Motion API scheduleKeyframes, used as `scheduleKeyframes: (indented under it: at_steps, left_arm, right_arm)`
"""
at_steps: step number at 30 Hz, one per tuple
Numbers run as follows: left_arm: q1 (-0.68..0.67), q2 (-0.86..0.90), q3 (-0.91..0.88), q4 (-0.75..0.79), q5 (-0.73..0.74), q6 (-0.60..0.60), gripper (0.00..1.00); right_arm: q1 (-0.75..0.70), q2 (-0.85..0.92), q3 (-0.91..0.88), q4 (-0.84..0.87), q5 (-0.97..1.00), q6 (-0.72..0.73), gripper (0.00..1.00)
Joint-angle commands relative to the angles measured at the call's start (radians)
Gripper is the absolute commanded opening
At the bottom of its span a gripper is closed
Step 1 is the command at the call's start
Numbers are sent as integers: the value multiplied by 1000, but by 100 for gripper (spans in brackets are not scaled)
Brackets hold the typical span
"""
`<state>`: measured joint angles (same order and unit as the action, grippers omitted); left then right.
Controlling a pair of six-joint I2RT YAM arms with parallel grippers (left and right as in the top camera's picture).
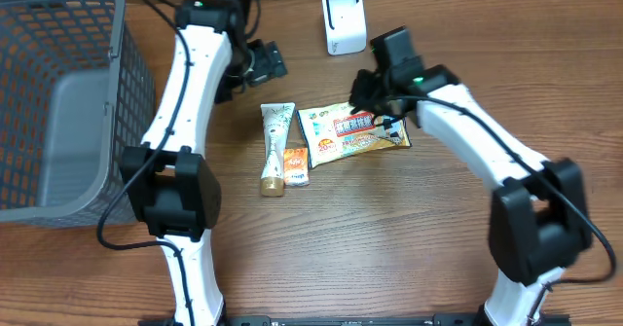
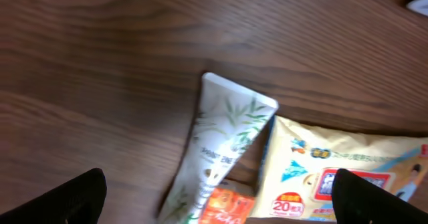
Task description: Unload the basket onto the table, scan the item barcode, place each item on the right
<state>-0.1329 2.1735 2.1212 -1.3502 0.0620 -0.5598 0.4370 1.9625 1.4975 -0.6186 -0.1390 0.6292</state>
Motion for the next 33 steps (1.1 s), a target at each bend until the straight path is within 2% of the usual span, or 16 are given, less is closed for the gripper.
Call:
scheduleKeyframes:
  at_steps: [1,7,18,20,24,25,26,29,30,32,33]
  left_arm:
    - [11,-2,8,-19,-18,-13,100]
    - [8,-2,8,-49,-21,16,100]
    - [8,-2,8,-68,-21,21,100]
    - [8,-2,8,-77,-13,21,100]
    - [5,-2,8,-118,99,22,100]
    - [1,-2,7,-132,132,23,100]
    - [-5,-2,7,-146,155,23,100]
    - [-32,-2,6,-179,172,25,100]
    - [-45,-2,6,-183,171,26,100]
    - [-68,-2,6,-181,160,25,100]
    - [-77,-2,7,-179,155,25,100]
  right_arm:
    - [25,74,-6,7,53,32,4]
    - [20,122,-5,-143,179,105,4]
    - [19,11,-4,-430,224,108,4]
    - [19,-33,-4,-467,225,87,4]
    - [13,-134,-3,-475,243,-106,4]
    - [8,-151,-3,-475,269,-126,8]
    - [-1,-169,-3,-474,312,-133,18]
    - [-32,-190,-3,-470,412,-134,33]
    - [-47,-190,-3,-467,432,-137,41]
    - [-84,-186,-3,-459,441,-152,66]
    - [-102,-186,-3,-455,440,-151,82]
